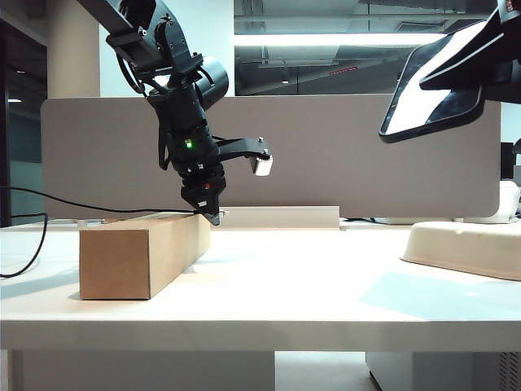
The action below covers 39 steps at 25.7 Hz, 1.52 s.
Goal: Pick up the charging cable and the phone, plug the charging cable into the charging port on the phone, and finally place them back on the table.
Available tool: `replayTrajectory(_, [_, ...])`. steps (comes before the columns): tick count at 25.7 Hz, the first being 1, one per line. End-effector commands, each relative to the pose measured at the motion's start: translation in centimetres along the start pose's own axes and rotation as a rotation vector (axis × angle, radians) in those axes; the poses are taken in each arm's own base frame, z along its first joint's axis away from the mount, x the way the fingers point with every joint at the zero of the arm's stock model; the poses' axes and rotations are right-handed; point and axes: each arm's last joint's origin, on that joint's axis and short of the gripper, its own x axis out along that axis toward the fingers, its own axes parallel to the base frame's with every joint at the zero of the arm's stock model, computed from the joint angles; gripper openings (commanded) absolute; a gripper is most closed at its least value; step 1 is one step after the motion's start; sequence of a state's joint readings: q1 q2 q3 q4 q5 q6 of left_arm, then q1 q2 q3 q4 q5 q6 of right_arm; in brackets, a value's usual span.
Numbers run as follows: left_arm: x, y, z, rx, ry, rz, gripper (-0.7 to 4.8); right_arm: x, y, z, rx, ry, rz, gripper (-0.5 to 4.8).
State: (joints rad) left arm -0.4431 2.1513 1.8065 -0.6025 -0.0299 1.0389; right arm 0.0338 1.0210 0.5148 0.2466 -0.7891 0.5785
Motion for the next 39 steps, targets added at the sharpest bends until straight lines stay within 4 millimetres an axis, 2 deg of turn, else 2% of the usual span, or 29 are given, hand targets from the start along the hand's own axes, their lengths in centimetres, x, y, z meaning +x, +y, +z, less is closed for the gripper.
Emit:
replayTrajectory(1, [-0.3,0.1,0.0,-0.003,0.007,0.011,-0.06,-0.1,0.4,0.4,-0.032,-0.022,0.010,-0.05])
replayTrajectory(7, [-1.9,0.6,0.3,-0.021,-0.020,0.034,-0.06,-0.1,0.3,0.3,-0.047,-0.017,0.005,-0.05])
replayTrajectory(12, [-4.7,1.2,1.0,-0.167,-0.170,0.006,-0.06,-0.1,0.3,0.4,-0.056,-0.021,0.008,-0.05])
replayTrajectory(16, [-9.1,1.7,2.0,-0.374,-0.439,-0.137,-0.06,-0.1,0.7,0.8,-0.085,-0.047,0.024,-0.05])
replayTrajectory(20, [-11.4,1.5,2.4,-0.494,-0.586,-0.306,-0.06,-0.1,1.0,1.3,-0.093,-0.051,0.035,-0.05])
replayTrajectory(24, [-13.4,0.8,2.3,-0.529,-0.634,-0.451,-0.06,-0.2,1.6,2.0,-0.112,-0.054,0.066,-0.05])
replayTrajectory(34, [-14.8,-1.3,1.6,-0.486,-0.691,-0.764,-0.06,-0.4,3.2,3.8,-0.131,-0.070,0.129,-0.05])
replayTrajectory(39, [-15.4,-1.8,1.5,-0.456,-0.803,-0.897,-0.06,-0.4,3.6,4.2,-0.120,-0.105,0.159,-0.05])
